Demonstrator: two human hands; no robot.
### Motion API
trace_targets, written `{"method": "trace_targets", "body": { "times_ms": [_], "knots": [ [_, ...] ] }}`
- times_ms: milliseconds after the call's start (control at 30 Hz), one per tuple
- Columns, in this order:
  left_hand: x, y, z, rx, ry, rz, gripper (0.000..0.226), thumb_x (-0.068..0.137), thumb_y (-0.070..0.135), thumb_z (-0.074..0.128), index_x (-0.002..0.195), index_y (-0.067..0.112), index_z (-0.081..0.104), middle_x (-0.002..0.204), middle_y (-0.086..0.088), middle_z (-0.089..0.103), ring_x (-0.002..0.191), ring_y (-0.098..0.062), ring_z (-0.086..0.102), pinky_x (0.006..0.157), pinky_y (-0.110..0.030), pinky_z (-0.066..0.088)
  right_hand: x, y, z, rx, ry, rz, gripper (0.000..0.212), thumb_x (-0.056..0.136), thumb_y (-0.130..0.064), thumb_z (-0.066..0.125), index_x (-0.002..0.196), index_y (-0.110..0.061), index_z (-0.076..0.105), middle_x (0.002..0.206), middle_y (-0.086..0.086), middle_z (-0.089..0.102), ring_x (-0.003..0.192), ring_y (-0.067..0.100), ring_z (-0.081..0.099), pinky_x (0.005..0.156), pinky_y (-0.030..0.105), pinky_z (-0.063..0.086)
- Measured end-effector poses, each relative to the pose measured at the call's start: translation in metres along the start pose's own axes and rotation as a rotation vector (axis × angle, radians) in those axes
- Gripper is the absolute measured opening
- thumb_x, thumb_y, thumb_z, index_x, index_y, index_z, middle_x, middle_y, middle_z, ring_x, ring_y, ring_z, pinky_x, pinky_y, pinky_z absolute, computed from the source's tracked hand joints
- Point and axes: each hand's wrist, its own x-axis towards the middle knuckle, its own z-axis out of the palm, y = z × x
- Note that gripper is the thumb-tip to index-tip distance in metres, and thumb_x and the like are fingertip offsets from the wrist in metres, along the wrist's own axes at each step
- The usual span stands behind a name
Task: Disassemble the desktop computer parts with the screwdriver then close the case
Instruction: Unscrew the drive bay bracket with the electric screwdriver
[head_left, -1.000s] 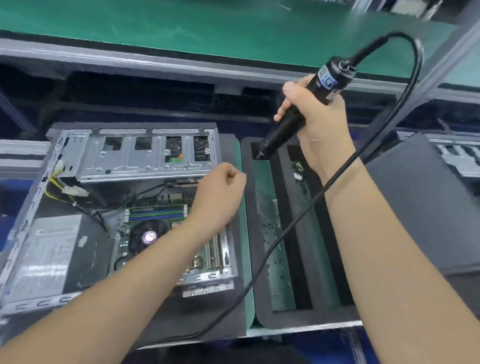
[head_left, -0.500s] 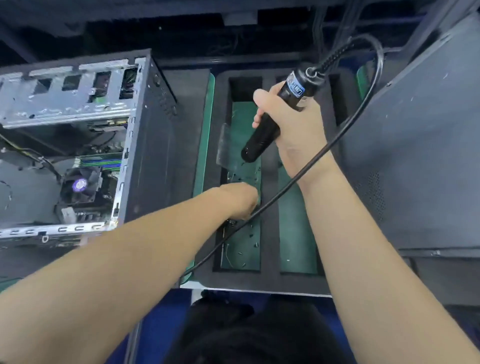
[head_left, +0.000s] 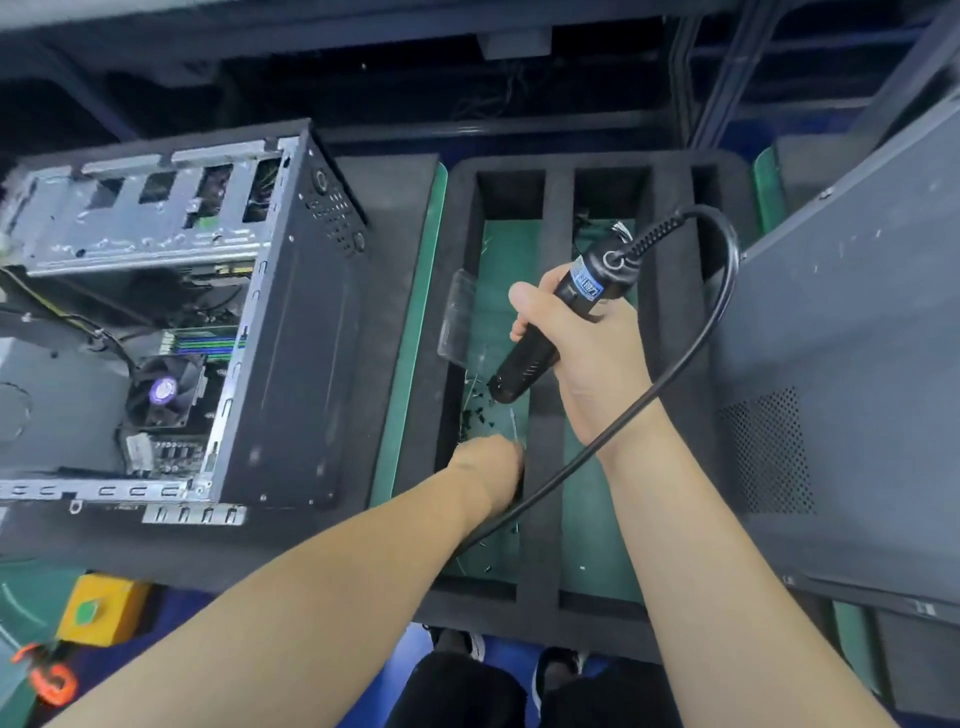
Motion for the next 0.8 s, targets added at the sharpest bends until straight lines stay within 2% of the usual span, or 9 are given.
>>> {"method": "trace_targets", "body": {
  "times_ms": [33, 100, 167, 233, 333, 433, 533, 633, 800],
  "knots": [
    [-0.003, 0.001, -0.003, -0.021, -0.008, -0.006, 0.026, 0.085, -0.005, 0.057, 0.107, 0.006, 0.065, 0.115, -0.013, 0.067, 0.105, -0.034, 0.068, 0.077, -0.036, 0.053, 0.0, -0.002, 0.001, 0.0, -0.003, 0.001, 0.023, 0.076, -0.03, 0.083, 0.071, -0.026, 0.061, 0.073, 0.006, 0.06, 0.076, 0.025, 0.058, 0.079, 0.04, 0.049],
    [-0.016, -0.002, -0.018, -0.126, 0.018, -0.033, 0.011, 0.08, -0.002, 0.057, 0.08, 0.009, 0.059, 0.103, -0.012, 0.069, 0.089, -0.033, 0.067, 0.07, -0.032, 0.049, 0.0, -0.011, 0.006, 0.003, -0.011, -0.005, 0.022, 0.075, -0.032, 0.083, 0.071, -0.027, 0.062, 0.074, 0.008, 0.061, 0.076, 0.025, 0.059, 0.08, 0.041, 0.05],
    [-0.035, -0.014, -0.042, -0.347, 0.139, -0.06, 0.015, 0.079, 0.007, 0.059, 0.065, 0.012, 0.054, 0.083, -0.009, 0.066, 0.071, -0.029, 0.061, 0.068, -0.03, 0.05, 0.002, -0.028, 0.017, 0.015, -0.016, -0.031, 0.021, 0.074, -0.033, 0.083, 0.07, -0.028, 0.064, 0.074, 0.007, 0.061, 0.077, 0.026, 0.059, 0.085, 0.043, 0.05],
    [-0.062, -0.032, -0.07, -0.661, 0.314, -0.069, 0.018, 0.082, 0.016, 0.062, 0.065, 0.018, 0.059, 0.075, -0.005, 0.066, 0.068, -0.028, 0.062, 0.069, -0.032, 0.057, 0.004, -0.049, 0.034, 0.045, -0.035, -0.071, 0.02, 0.074, -0.032, 0.083, 0.07, -0.03, 0.064, 0.074, 0.005, 0.062, 0.078, 0.026, 0.059, 0.088, 0.048, 0.051],
    [-0.118, -0.064, -0.111, -1.136, 0.496, -0.053, 0.01, 0.083, 0.013, 0.063, 0.074, 0.008, 0.068, 0.076, -0.011, 0.073, 0.065, -0.025, 0.07, 0.074, -0.042, 0.064, 0.007, -0.088, 0.073, 0.132, -0.1, -0.14, 0.018, 0.076, -0.026, 0.083, 0.073, -0.028, 0.065, 0.073, 0.009, 0.06, 0.077, 0.03, 0.057, 0.089, 0.059, 0.052],
    [-0.17, -0.109, -0.139, -1.415, 0.661, 0.0, 0.008, 0.086, 0.005, 0.066, 0.079, 0.007, 0.065, 0.072, -0.012, 0.071, 0.064, -0.018, 0.067, 0.073, -0.045, 0.064, 0.008, -0.128, 0.116, 0.229, -0.16, -0.216, 0.02, 0.073, -0.026, 0.082, 0.078, -0.022, 0.064, 0.077, 0.019, 0.056, 0.077, 0.035, 0.056, 0.083, 0.052, 0.052],
    [-0.202, -0.163, -0.149, -1.457, 0.807, 0.018, 0.008, 0.089, 0.009, 0.071, 0.085, 0.006, 0.065, 0.073, -0.009, 0.072, 0.066, -0.017, 0.069, 0.077, -0.047, 0.064, 0.005, -0.156, 0.158, 0.305, -0.242, -0.271, 0.023, 0.079, -0.018, 0.08, 0.085, -0.015, 0.058, 0.08, 0.02, 0.052, 0.072, 0.03, 0.057, 0.08, 0.051, 0.054],
    [-0.219, -0.211, -0.15, -1.368, 0.897, 0.081, 0.007, 0.092, 0.018, 0.072, 0.09, 0.013, 0.067, 0.082, -0.008, 0.077, 0.077, -0.027, 0.075, 0.084, -0.052, 0.061, -0.003, -0.171, 0.202, 0.383, -0.314, -0.293, 0.017, 0.087, -0.01, 0.071, 0.078, -0.021, 0.061, 0.071, 0.008, 0.054, 0.065, 0.023, 0.057, 0.083, 0.054, 0.054],
    [-0.228, -0.29, -0.143, -1.332, 0.997, 0.265, 0.019, 0.082, 0.046, 0.07, 0.089, 0.029, 0.068, 0.089, -0.002, 0.078, 0.083, -0.02, 0.076, 0.079, -0.038, 0.064, -0.013, -0.167, 0.271, 0.382, -0.338, -0.309, 0.023, 0.089, -0.013, 0.068, 0.072, -0.028, 0.066, 0.069, 0.005, 0.056, 0.069, 0.023, 0.056, 0.087, 0.058, 0.054]
  ]
}}
